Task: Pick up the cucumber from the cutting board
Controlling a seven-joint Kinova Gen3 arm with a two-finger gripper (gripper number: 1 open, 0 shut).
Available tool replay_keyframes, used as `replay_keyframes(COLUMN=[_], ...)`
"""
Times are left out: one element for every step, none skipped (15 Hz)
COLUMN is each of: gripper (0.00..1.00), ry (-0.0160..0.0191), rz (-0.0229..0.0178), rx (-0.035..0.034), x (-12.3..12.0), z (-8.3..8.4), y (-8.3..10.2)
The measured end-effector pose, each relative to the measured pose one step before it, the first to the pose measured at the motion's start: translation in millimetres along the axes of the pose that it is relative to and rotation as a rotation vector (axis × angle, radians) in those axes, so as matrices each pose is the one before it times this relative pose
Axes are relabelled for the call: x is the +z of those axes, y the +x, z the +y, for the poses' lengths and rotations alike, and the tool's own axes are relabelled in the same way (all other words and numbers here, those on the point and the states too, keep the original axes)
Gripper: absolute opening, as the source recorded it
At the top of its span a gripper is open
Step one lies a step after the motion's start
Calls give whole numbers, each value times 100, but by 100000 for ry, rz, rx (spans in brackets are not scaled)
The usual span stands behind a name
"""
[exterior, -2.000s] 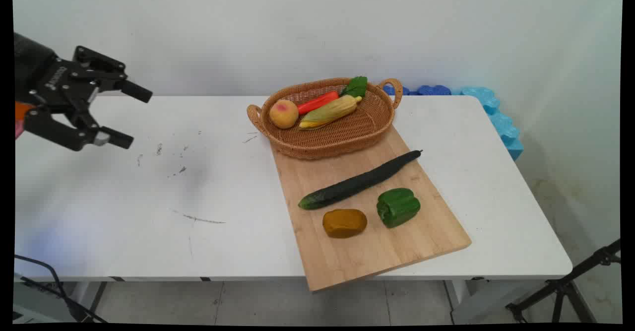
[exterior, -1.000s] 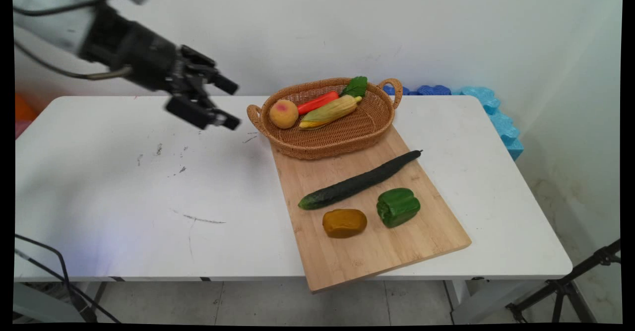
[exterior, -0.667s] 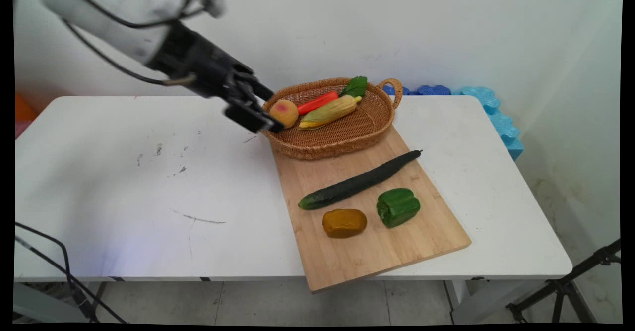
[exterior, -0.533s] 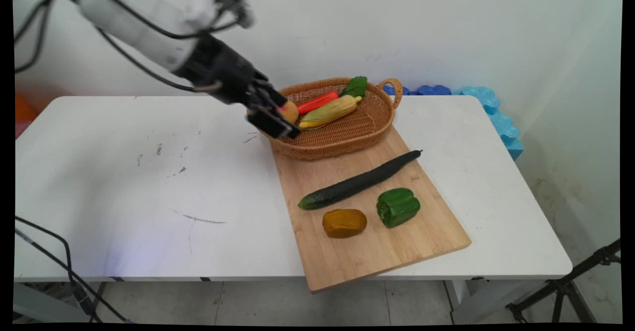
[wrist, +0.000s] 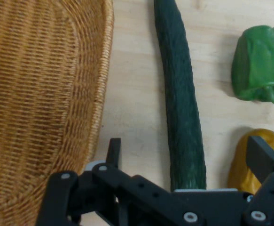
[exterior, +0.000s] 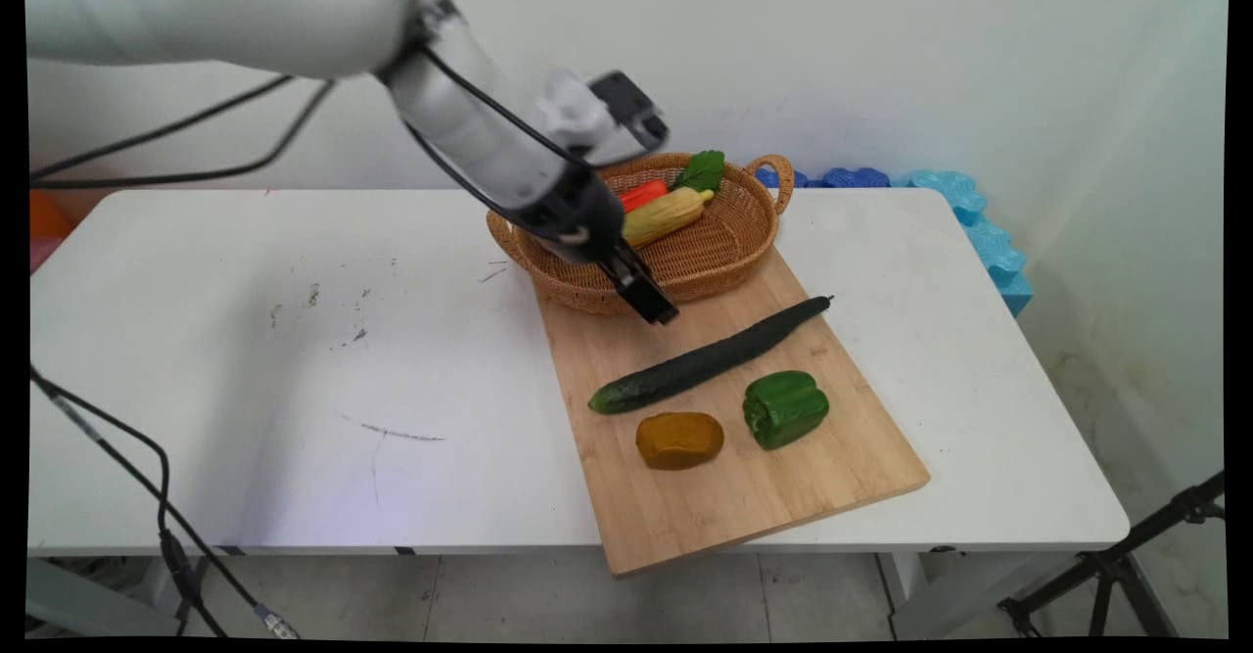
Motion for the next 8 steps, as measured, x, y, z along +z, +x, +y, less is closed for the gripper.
replay_keyframes(gripper=[100,100,100,100,100,100,100,100], ry=[319,323,383,364,425,317,255,194], rz=[-1047,-1478,-1596,-1196,-1342,-1103,-1153,-1037], rx=[-499,-754,-761,-441,-424,-303,-304,-215], x=[774,1155,1274,992,1101,880,939,872], z=[143,241,279,205,219,181,220,203], y=[259,361,372,275,289,224,240,212])
